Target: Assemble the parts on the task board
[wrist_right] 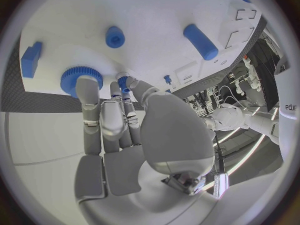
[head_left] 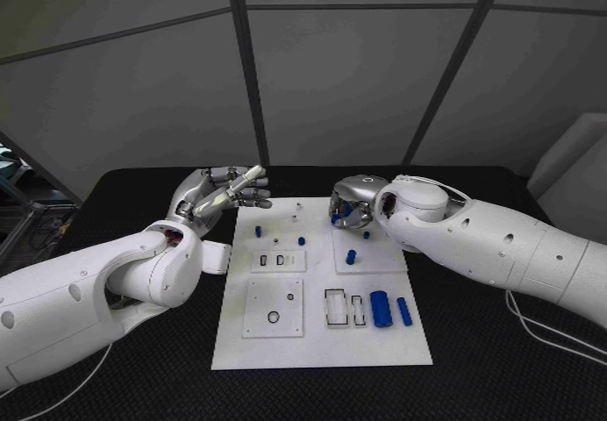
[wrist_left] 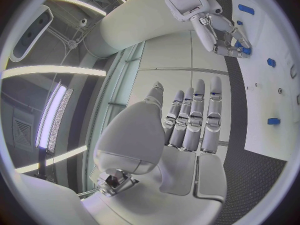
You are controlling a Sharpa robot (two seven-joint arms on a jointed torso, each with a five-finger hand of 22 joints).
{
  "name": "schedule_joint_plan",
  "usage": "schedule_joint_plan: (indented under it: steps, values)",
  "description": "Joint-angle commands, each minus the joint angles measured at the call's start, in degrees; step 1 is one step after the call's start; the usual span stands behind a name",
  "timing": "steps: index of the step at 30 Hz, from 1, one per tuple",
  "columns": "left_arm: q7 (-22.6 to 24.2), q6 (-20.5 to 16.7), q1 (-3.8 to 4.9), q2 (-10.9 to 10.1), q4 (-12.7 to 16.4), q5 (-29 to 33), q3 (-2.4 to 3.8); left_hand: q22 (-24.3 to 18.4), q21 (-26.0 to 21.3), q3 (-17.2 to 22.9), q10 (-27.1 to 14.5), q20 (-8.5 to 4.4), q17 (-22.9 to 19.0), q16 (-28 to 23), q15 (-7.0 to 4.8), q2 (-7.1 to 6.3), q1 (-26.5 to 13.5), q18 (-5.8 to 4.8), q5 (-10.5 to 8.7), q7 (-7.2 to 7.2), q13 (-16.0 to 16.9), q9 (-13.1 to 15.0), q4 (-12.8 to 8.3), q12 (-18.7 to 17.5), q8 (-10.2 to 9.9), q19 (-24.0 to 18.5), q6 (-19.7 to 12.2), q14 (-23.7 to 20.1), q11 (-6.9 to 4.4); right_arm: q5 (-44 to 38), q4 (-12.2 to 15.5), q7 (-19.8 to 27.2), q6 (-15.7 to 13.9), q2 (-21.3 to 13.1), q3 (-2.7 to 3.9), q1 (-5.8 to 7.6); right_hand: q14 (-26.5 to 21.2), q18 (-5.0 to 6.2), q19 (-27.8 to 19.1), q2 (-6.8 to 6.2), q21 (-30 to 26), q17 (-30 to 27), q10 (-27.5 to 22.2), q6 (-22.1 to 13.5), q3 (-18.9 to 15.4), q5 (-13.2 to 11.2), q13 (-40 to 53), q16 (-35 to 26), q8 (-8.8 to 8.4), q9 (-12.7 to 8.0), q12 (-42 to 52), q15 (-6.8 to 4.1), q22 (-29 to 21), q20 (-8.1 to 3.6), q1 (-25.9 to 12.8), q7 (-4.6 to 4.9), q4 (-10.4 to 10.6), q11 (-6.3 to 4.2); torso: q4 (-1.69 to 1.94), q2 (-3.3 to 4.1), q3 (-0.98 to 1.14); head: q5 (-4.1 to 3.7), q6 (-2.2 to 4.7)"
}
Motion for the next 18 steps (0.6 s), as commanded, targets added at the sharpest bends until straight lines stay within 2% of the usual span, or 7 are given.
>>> schedule_joint_plan:
  steps: [1,5,11,15,18]
  values:
    - [0.13,0.81,0.11,-0.09,-0.01,-0.38,0.06,-0.07,-0.12,0.30,0.33,0.22,0.07,-0.22,0.32,0.18,-0.44,2.88,-0.02,0.21,-0.10,-0.09,0.12,-0.23,-0.38,0.36,0.00,-0.10,0.26,0.15,1.49,0.06,-6.72,-0.92,0.07,0.10,1.71,-1.17,0.60,0.64,0.49,0.08,0.46,0.48,0.43,0.09,0.13,0.32,0.30,0.44,0.16,-0.44,0.65,-0.04,0.77,-0.05,-0.07,-0.01,-0.03,-0.02,0.01,0.10,-0.03]
    - [0.08,0.82,0.13,-0.21,-0.13,-0.38,0.06,-0.07,-0.12,0.30,0.33,0.22,0.07,-0.22,0.32,0.18,-0.44,2.88,-0.02,0.21,-0.10,-0.09,0.12,-0.23,-0.38,0.36,0.00,-0.10,0.26,0.39,3.43,-0.16,-8.35,-2.22,0.09,0.11,1.68,-1.23,0.70,0.56,0.89,0.08,0.57,0.59,0.53,0.17,0.17,0.36,0.34,0.48,0.12,-0.46,1.13,-0.06,0.87,-0.05,-0.20,-0.03,-0.18,-0.06,-0.10,0.06,0.12]
    - [0.04,0.89,0.19,-0.28,-0.31,-0.38,0.06,-0.07,-0.12,0.30,0.33,0.22,0.07,-0.22,0.32,0.18,-0.44,2.88,-0.02,0.21,-0.10,-0.09,0.12,-0.23,-0.38,0.36,0.00,-0.10,0.26,0.61,5.12,-0.43,-9.77,-3.01,0.11,0.34,1.67,-1.27,0.73,0.45,1.10,0.12,0.65,0.66,0.55,0.19,0.20,0.42,0.36,0.51,0.09,-0.47,1.39,-0.07,0.88,-0.06,-0.28,-0.04,-0.25,-0.13,-0.12,0.03,0.28]
    - [0.06,0.93,0.24,-0.32,-0.49,-0.37,0.06,-0.10,-0.15,0.35,0.32,0.23,0.10,-0.26,0.33,0.24,-0.43,2.88,-0.05,0.23,-0.09,-0.09,0.11,-0.28,-0.43,0.36,0.00,-0.11,0.27,0.64,4.65,-0.64,-10.84,-2.25,0.12,0.50,1.67,-1.27,0.74,0.44,1.11,0.12,0.65,0.66,0.55,0.19,0.20,0.42,0.36,0.51,0.09,-0.47,1.39,-0.07,0.88,-0.06,-0.28,-0.04,-0.17,-0.10,-0.14,0.11,0.48]
    - [0.10,1.00,0.26,-0.26,-0.76,-0.37,0.06,-0.10,-0.15,0.35,0.32,0.23,0.10,-0.26,0.33,0.24,-0.43,2.88,-0.05,0.23,-0.09,-0.09,0.11,-0.28,-0.43,0.36,0.00,-0.11,0.27,0.65,3.27,-0.75,-11.76,-0.79,0.12,0.75,1.65,-1.30,0.75,0.35,1.35,0.19,0.66,0.66,0.64,0.34,0.22,0.51,0.33,0.52,0.01,-0.47,1.66,-0.07,0.92,-0.02,-0.36,-0.03,-0.06,-0.02,-0.15,0.09,0.52]
